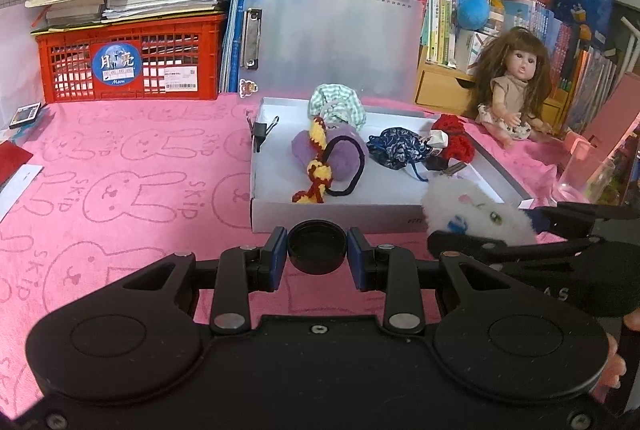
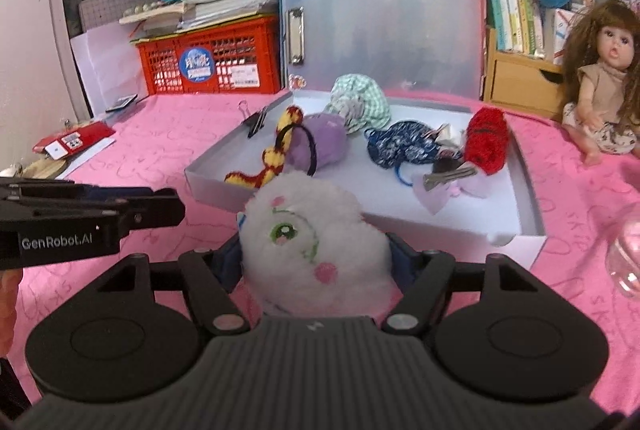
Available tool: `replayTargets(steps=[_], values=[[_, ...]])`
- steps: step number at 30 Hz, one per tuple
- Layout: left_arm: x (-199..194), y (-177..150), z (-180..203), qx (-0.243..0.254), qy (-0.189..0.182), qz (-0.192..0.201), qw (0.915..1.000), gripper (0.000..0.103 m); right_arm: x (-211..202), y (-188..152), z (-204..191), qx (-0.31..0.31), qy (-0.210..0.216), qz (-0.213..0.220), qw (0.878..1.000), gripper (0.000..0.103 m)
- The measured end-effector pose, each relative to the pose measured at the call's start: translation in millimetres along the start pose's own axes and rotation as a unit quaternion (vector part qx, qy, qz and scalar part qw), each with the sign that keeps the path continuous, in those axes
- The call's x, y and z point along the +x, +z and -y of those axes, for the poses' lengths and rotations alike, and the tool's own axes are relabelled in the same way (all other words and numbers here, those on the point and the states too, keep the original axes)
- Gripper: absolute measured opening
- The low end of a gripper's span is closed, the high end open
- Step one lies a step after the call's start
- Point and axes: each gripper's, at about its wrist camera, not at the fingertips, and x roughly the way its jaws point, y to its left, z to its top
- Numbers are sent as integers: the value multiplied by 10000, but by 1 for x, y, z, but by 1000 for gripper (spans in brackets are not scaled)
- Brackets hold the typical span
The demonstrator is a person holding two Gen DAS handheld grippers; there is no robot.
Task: Organize objects
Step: 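Carry the black lid and white fluffy toy over the tray with both tools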
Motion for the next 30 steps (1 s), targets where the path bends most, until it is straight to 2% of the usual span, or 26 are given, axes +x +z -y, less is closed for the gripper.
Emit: replayTargets(steps=[13, 30], values=[[6, 19, 14, 83, -78, 84, 9999, 30, -14, 15, 19, 31, -295, 167, 9994, 73], [43, 57, 29, 71, -130, 65, 9999, 30, -10, 41, 51, 273, -522, 237, 9980, 74]])
